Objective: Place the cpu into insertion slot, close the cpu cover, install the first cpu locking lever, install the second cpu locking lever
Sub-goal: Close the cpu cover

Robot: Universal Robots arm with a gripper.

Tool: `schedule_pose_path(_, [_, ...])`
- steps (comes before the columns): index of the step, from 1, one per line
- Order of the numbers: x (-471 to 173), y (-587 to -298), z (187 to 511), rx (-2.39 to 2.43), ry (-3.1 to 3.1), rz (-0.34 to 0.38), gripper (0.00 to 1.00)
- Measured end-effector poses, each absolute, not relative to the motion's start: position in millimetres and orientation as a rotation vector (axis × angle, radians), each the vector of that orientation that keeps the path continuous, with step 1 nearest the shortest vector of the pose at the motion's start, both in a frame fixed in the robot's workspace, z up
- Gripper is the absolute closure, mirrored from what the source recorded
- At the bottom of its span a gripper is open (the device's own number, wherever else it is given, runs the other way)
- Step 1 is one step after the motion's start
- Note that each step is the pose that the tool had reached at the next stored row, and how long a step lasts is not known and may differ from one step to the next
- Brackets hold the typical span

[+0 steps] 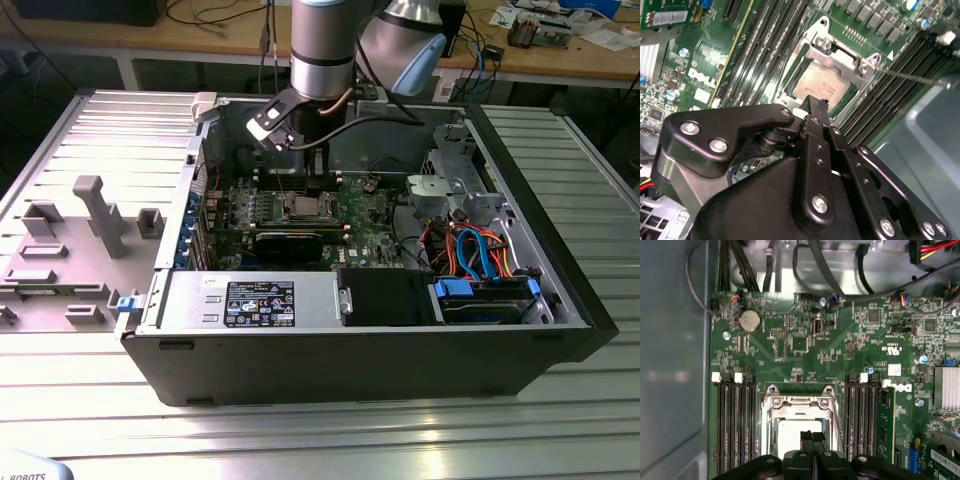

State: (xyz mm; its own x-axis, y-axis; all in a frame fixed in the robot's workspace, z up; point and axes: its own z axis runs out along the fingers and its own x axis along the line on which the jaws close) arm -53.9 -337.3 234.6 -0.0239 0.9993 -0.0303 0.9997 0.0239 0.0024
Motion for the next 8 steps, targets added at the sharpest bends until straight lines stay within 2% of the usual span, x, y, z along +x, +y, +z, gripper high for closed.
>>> schedule_pose_path(8, [-75.8,-336.8,225.4,2.162,2.255,-0.039,0.89])
